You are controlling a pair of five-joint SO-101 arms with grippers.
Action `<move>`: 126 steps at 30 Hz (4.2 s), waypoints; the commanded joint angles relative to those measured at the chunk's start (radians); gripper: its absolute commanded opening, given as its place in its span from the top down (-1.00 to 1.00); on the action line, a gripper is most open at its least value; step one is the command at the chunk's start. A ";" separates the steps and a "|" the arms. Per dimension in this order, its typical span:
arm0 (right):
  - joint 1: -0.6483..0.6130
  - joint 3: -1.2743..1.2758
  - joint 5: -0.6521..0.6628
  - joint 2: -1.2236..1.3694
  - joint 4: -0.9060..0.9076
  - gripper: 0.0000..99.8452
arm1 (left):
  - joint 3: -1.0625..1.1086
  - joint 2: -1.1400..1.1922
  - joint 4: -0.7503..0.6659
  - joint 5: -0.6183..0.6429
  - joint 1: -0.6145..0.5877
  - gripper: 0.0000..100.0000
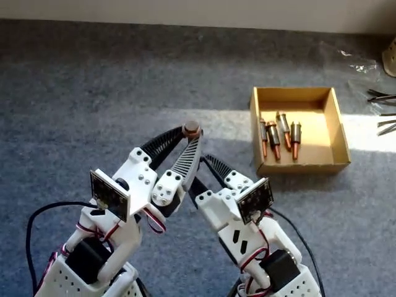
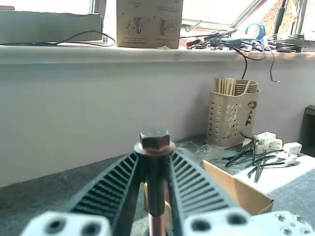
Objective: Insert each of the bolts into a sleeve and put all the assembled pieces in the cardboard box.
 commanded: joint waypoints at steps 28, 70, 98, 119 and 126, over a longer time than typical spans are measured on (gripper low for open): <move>-0.002 -0.068 -0.003 -0.010 0.042 0.99 | 0.091 -0.012 -0.023 -0.011 -0.041 0.76; 0.051 -0.137 -0.003 -0.010 0.041 0.99 | 0.010 -0.013 0.052 -0.011 -0.035 0.73; 0.065 -0.131 -0.003 -0.010 0.045 0.99 | -0.101 -0.015 0.218 -0.012 0.010 0.64; 0.344 -0.423 0.081 0.266 0.357 0.99 | 0.114 -0.274 0.224 -0.155 -0.114 0.99; 0.527 -0.644 0.083 0.555 0.361 0.99 | 0.234 -0.274 0.219 -0.222 -0.107 0.99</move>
